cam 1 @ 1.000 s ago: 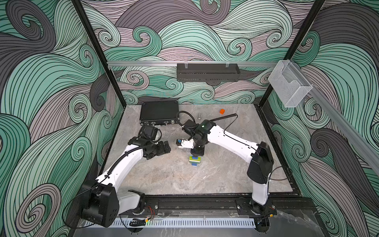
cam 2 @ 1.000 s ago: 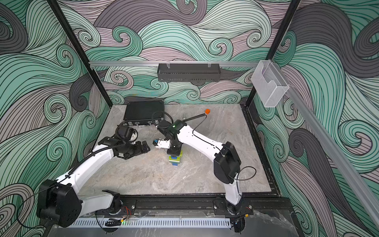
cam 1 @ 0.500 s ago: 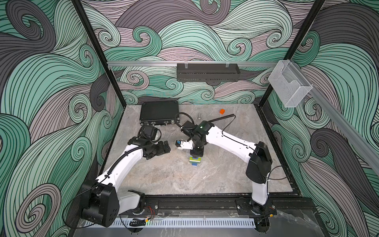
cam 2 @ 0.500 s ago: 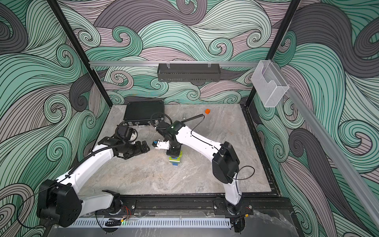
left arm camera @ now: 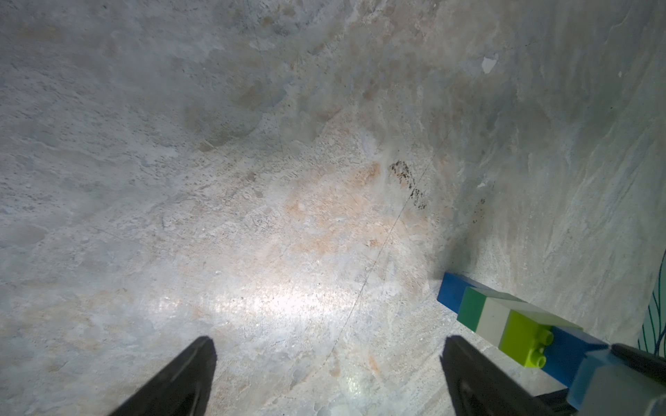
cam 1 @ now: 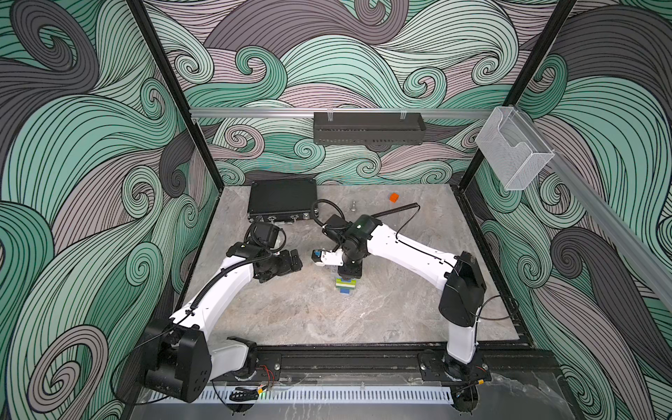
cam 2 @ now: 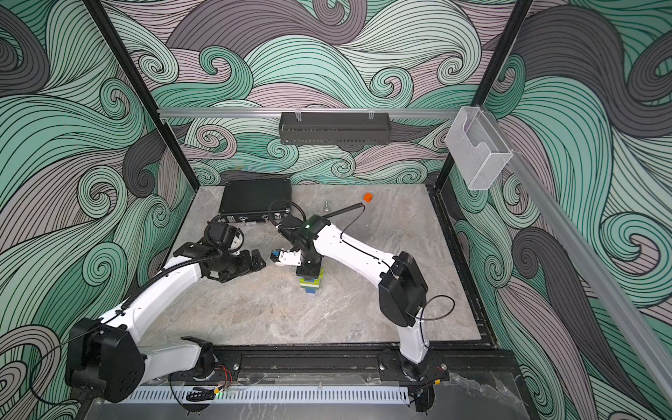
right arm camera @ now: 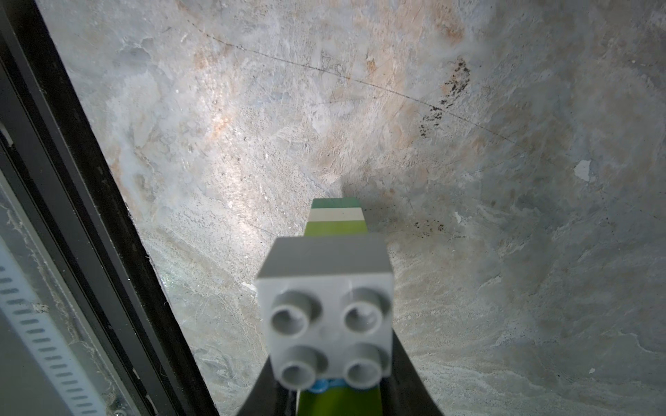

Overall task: Assemble a carrot with lego
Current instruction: Assemble the lego brick with the lego brick.

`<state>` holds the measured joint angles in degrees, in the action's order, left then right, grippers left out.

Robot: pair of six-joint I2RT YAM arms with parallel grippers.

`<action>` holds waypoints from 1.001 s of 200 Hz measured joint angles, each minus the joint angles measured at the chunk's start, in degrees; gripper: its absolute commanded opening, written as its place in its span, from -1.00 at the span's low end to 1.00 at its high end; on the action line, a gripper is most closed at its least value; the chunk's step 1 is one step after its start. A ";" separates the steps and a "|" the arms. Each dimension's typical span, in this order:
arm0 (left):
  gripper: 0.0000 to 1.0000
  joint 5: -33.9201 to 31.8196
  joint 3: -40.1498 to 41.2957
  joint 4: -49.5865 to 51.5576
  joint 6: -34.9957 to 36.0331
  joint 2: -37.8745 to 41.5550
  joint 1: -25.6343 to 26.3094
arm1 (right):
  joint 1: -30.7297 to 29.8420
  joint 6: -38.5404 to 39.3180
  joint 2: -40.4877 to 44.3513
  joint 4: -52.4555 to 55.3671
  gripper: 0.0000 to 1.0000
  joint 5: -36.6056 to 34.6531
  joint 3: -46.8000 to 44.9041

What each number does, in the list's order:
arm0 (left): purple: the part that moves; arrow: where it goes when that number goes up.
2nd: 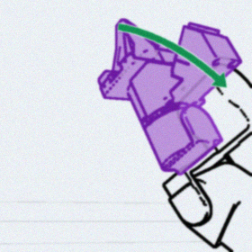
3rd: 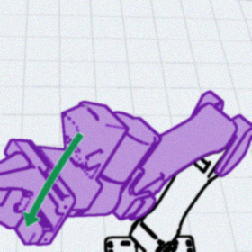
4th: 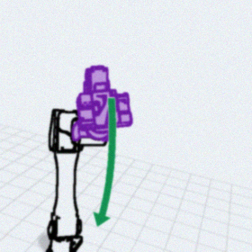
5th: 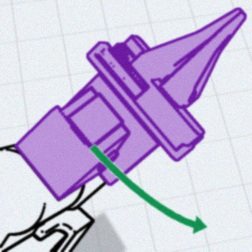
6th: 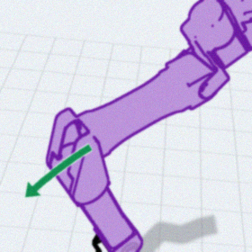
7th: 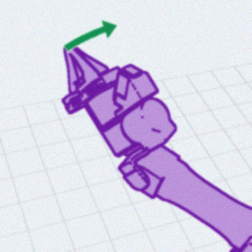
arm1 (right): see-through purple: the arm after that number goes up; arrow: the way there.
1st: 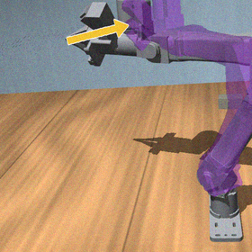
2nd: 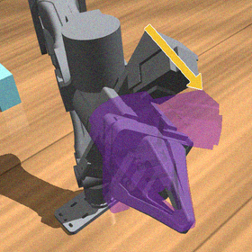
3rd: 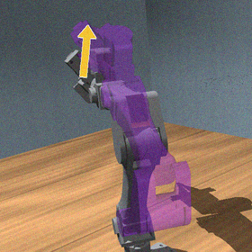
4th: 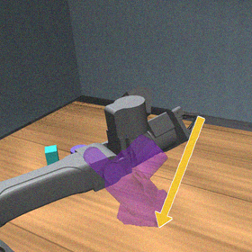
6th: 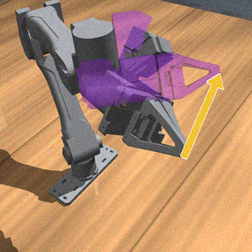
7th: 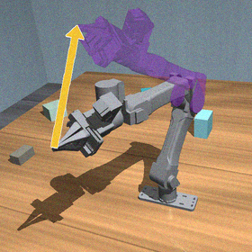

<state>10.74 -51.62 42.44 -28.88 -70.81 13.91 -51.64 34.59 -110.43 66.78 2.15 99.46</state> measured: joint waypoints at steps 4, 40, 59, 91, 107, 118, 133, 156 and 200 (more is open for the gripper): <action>0.97 0.00 0.00 0.00 0.00 0.00 0.00 | 0.13 0.15 0.20 -0.15 -1.00 0.02 -0.35; 0.97 0.00 0.00 0.00 0.00 0.00 -0.02 | 0.50 0.37 0.24 -0.39 -1.00 1.01 -1.16; 0.97 0.00 0.00 0.00 0.02 0.00 -0.02 | 0.48 0.35 0.26 -0.57 -1.00 1.16 -1.25; 0.97 0.02 0.00 0.00 0.02 0.00 -0.02 | 0.46 0.24 0.22 -0.68 -1.00 1.27 -1.29; 0.97 0.02 0.00 0.00 0.02 0.00 -0.02 | 0.42 0.22 0.02 -0.72 -1.00 1.27 -1.16; 0.97 0.02 0.00 0.00 0.04 0.00 -0.02 | 0.39 0.22 -0.13 -0.68 -1.00 1.25 -0.96; 0.97 0.02 0.00 0.00 0.04 0.00 -0.02 | 0.37 0.22 -0.31 -0.48 -1.00 1.25 -0.79; 0.97 0.02 0.00 0.00 0.04 0.00 -0.02 | 0.37 0.15 -0.48 -0.15 -0.93 1.18 -0.44; 0.97 0.02 0.00 -0.02 0.22 0.00 -0.04 | 0.26 0.13 -0.46 0.07 -0.78 0.87 -0.15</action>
<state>10.76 -51.62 42.41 -28.67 -70.81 13.87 -51.37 34.72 -110.89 66.85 3.03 99.31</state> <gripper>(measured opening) 0.986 0.299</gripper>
